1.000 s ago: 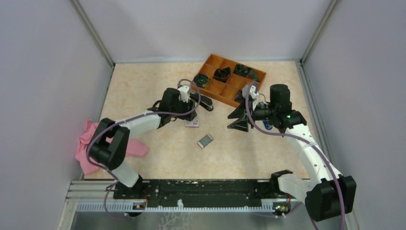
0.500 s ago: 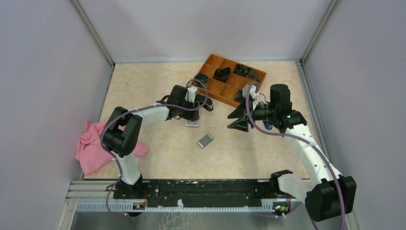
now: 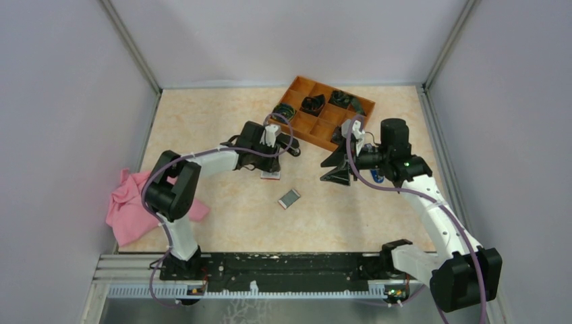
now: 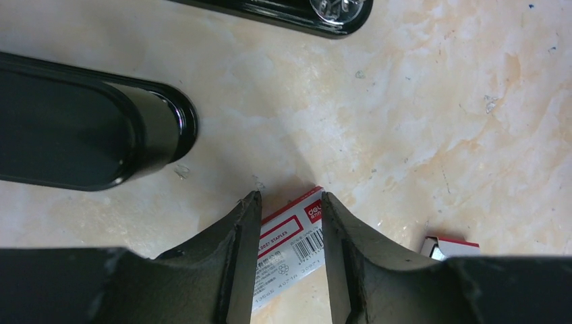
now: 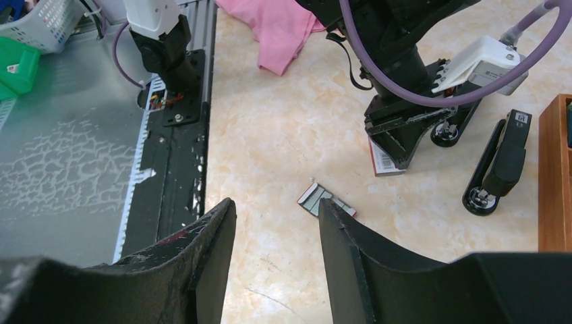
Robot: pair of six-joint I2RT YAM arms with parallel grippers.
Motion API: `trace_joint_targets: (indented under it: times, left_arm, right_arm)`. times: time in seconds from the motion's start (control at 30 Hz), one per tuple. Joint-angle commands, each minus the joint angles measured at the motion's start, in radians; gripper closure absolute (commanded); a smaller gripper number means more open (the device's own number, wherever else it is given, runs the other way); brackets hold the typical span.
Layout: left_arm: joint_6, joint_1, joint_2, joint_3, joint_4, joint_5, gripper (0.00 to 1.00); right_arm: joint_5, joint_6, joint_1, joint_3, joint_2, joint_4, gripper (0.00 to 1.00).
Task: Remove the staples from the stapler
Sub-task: Adjust the staple box at the center of the board.
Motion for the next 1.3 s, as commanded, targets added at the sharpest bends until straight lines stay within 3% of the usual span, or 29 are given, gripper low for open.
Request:
trace_joint_targets:
  times: [0.0, 0.27, 0.4, 0.7, 1.0, 1.27]
  left_arm:
    - [-0.017, -0.007, -0.050, -0.038, -0.025, 0.043, 0.56]
    - [-0.045, -0.012, -0.144, -0.134, 0.000, 0.074, 0.57]
    - [-0.049, -0.014, -0.183, -0.160, 0.020, 0.112, 0.51]
    - [0.044, -0.015, -0.200, -0.116, 0.025, 0.054, 0.35]
    - [0.031, -0.016, -0.053, 0.009, -0.056, 0.099, 0.39]
    - [0.040, -0.015, -0.011, 0.044, -0.083, 0.109, 0.41]
  right_arm:
    - [-0.034, 0.003, -0.009, -0.003, -0.021, 0.047, 0.51]
    - [-0.034, 0.004, -0.009, -0.004, -0.021, 0.050, 0.51]
    - [-0.036, 0.008, -0.010, -0.007, -0.018, 0.055, 0.51]
    - [-0.031, 0.007, -0.011, -0.008, -0.016, 0.057, 0.51]
    - [-0.031, 0.007, -0.011, -0.008, -0.013, 0.057, 0.51]
    - [-0.032, 0.008, -0.016, -0.007, -0.012, 0.056, 0.51]
